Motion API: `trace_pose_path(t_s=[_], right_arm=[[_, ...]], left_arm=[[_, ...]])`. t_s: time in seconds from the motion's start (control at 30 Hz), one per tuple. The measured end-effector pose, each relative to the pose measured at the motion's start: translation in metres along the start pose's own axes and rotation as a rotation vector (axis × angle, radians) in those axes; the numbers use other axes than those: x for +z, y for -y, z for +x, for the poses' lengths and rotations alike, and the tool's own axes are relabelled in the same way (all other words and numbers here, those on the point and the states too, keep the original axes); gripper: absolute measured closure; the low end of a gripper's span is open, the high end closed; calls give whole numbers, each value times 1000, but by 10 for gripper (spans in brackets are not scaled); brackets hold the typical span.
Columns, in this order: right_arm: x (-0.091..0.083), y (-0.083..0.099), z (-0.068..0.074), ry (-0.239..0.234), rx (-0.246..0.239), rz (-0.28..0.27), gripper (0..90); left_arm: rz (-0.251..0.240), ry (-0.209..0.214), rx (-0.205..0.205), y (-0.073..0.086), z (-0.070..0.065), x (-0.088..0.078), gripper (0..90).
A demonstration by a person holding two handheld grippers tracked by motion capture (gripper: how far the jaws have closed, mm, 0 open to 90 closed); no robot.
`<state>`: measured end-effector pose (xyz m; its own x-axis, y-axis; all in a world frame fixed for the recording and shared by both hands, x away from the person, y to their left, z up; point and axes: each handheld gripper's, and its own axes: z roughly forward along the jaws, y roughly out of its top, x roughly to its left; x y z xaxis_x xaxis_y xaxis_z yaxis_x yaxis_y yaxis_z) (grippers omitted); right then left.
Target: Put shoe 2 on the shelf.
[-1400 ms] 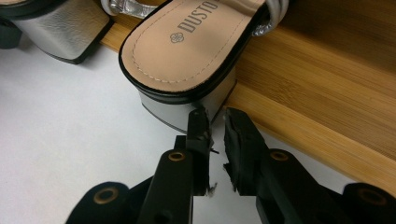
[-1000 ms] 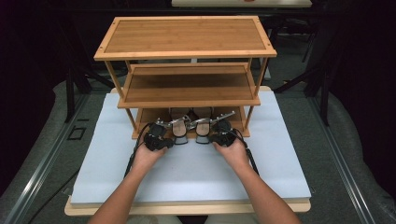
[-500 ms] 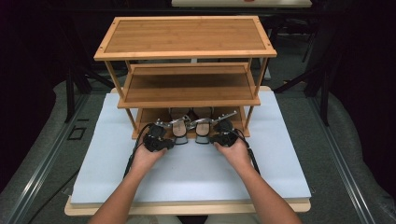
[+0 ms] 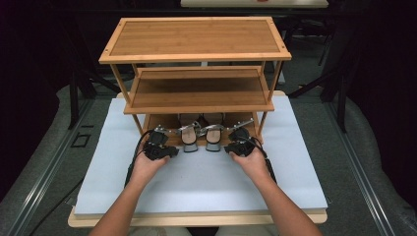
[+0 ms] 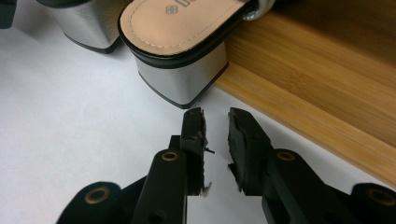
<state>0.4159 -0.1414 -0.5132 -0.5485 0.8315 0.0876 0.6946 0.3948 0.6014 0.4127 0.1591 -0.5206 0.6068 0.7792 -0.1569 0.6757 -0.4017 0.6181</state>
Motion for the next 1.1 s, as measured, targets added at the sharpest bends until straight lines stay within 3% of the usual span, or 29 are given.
trace_pose_path(t_s=[0.07,0.1,0.47,0.77,0.9,0.97,1.0,1.1], right_arm=[[-6,0,-1,-17,1,-8,756],[-8,1,-1,10,-11,-10,755],[-24,8,-2,-9,-32,-21,746],[-26,9,-4,-42,-29,-29,739],[-26,11,1,-20,-53,-31,736],[-27,12,2,-38,-59,-36,736],[-29,13,3,-1,-69,-32,735],[-32,15,2,-31,-73,-41,735]], left_arm=[[6,-5,10,1,-3,-4,778],[6,-5,10,1,-3,-4,779],[16,-36,54,11,-1,-26,773],[-3,-41,25,31,15,-52,773],[-5,-57,10,37,20,-57,773],[-1,-63,4,40,21,-59,772],[3,-66,12,41,21,-59,773],[25,-64,15,45,21,-61,768]])
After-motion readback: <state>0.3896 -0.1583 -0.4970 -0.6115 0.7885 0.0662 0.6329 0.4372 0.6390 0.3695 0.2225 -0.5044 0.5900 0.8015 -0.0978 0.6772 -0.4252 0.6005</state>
